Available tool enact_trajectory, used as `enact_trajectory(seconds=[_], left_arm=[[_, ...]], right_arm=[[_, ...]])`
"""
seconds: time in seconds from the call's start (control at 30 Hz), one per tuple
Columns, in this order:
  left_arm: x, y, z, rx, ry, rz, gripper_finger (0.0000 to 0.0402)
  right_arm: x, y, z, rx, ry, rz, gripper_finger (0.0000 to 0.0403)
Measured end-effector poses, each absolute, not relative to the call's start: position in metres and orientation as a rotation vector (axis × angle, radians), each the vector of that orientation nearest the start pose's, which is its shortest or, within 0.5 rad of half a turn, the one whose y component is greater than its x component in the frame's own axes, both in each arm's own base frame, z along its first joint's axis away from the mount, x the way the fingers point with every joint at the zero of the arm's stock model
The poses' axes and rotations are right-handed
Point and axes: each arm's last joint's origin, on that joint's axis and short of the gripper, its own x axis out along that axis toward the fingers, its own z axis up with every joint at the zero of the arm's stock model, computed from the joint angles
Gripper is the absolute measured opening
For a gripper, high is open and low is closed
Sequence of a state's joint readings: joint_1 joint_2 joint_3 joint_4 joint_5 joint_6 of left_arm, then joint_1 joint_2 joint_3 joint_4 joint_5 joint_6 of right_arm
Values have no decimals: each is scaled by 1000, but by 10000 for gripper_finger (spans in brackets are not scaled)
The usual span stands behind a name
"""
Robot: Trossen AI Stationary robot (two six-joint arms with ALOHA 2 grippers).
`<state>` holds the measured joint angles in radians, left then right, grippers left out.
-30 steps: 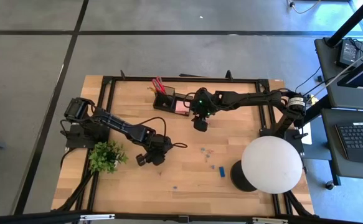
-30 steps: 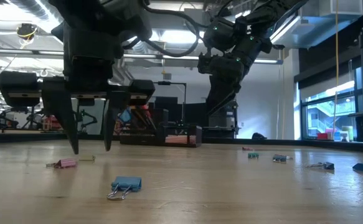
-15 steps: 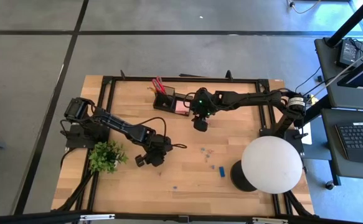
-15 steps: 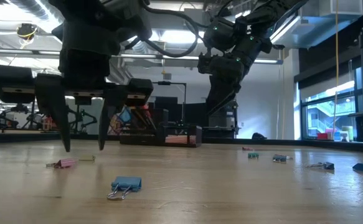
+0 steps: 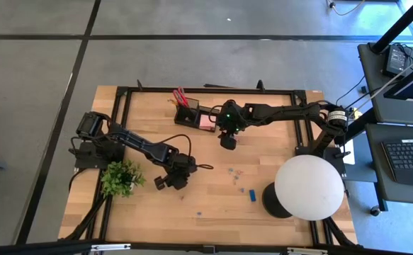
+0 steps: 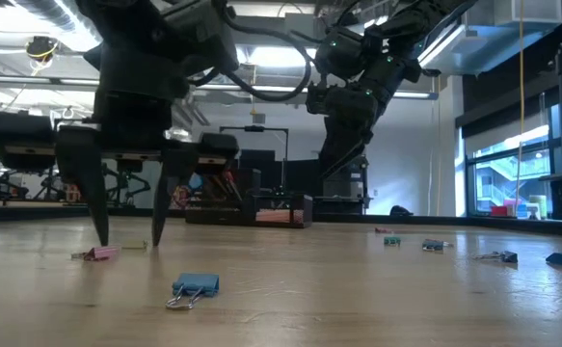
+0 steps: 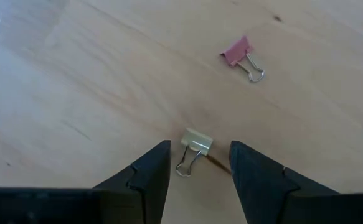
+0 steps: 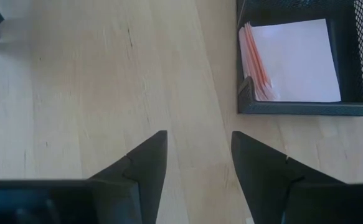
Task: Pick and place office supplies into organizer
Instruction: Put the yellow binder clip into the black desk organizer
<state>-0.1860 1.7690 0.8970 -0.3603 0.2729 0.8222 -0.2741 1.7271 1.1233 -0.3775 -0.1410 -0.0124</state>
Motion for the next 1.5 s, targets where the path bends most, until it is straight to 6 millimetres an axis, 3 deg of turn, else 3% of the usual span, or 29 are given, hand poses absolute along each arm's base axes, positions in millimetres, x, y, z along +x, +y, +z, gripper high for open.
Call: enact_trajectory(seconds=[1.5], left_arm=[[302,-65,120,611,1008,-836,69]], right_arm=[[338,-91,194,192,962,-117,181]])
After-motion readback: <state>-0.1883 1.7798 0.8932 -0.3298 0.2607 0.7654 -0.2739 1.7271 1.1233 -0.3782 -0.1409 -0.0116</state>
